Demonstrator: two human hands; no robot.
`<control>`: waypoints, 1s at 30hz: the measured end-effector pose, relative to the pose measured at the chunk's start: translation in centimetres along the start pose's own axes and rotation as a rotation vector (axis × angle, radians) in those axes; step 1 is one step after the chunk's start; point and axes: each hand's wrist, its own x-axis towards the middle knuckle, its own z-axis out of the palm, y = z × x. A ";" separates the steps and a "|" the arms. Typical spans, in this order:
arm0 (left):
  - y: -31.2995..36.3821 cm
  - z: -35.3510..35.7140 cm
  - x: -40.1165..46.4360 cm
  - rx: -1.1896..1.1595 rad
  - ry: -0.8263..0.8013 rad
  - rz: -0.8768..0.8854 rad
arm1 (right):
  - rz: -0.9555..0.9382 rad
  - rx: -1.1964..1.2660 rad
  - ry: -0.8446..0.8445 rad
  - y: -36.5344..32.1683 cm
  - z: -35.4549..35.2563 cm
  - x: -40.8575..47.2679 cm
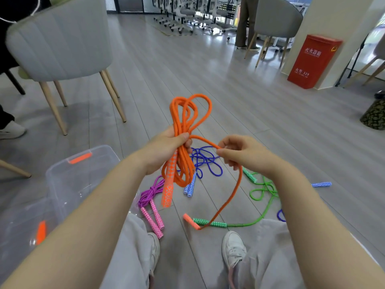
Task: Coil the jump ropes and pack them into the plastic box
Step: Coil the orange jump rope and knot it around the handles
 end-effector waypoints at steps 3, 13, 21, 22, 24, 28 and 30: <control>-0.2 -1.3 0.8 0.013 0.182 0.076 | 0.035 -0.046 0.010 0.5 -2.4 -0.8; -0.9 -0.2 0.5 0.190 0.049 0.036 | -0.058 -0.078 0.247 -0.4 -0.8 -0.3; -0.5 0.8 0.2 0.063 0.042 0.009 | -0.094 -0.154 0.285 -0.9 0.8 0.1; -0.7 1.0 0.3 0.052 0.037 0.006 | -0.094 -0.117 0.311 -0.9 1.0 0.2; -1.1 1.4 0.3 0.073 0.018 -0.007 | -0.101 -0.016 0.360 -1.0 1.5 0.4; -1.8 2.2 0.4 0.195 -0.011 -0.010 | -0.157 0.131 0.366 -1.7 2.0 0.4; -2.0 2.7 0.4 0.296 -0.019 -0.010 | -0.214 0.053 0.405 -1.7 1.9 0.3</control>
